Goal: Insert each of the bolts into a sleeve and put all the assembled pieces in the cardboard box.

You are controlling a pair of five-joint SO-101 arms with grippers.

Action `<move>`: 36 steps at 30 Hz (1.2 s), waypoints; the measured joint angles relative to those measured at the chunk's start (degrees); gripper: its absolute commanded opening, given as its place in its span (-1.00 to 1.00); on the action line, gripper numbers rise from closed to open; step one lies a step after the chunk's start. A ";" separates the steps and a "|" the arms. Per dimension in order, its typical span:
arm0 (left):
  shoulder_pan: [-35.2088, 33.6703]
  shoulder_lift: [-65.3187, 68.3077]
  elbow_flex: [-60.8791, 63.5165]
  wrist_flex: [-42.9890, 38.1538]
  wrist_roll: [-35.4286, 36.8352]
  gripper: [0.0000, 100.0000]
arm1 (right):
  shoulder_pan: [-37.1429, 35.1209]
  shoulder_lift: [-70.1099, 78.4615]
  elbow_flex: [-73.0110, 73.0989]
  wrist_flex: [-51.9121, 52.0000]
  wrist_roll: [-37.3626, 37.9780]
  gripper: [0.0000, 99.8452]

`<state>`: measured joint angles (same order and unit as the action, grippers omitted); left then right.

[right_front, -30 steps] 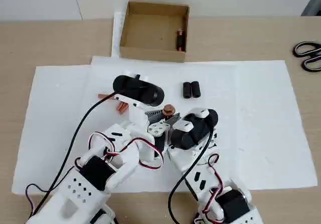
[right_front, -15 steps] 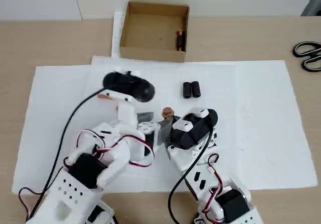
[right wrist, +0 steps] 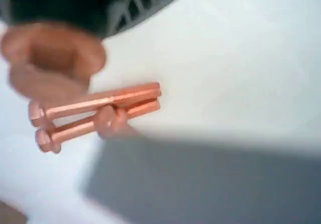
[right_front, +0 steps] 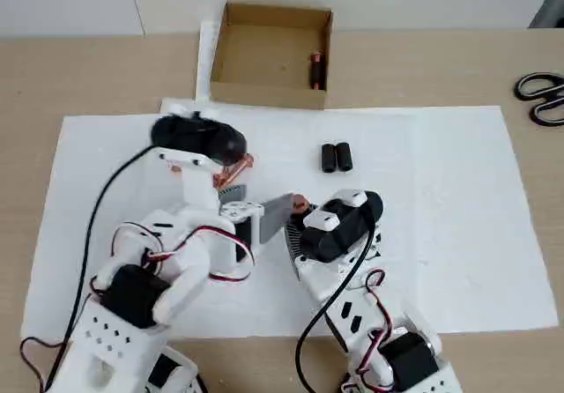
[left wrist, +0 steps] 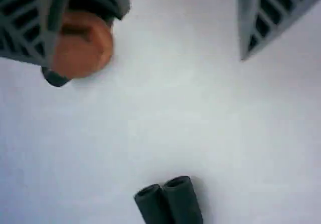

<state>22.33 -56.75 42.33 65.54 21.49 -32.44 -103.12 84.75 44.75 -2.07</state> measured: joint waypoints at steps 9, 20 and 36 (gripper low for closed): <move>-33.67 0.00 -7.82 6.15 -17.23 -0.54 | 5.63 0.18 0.00 0.00 0.00 -0.99; -40.09 0.00 -7.47 15.74 -21.98 -0.54 | 17.49 22.59 -13.80 0.00 1.58 -0.99; -40.09 0.00 -2.73 15.91 -21.63 -0.54 | 17.93 105.58 -94.42 0.00 2.02 -0.99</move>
<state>-17.76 -56.75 39.60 81.45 -0.13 -14.51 2.46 -9.67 44.75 -0.04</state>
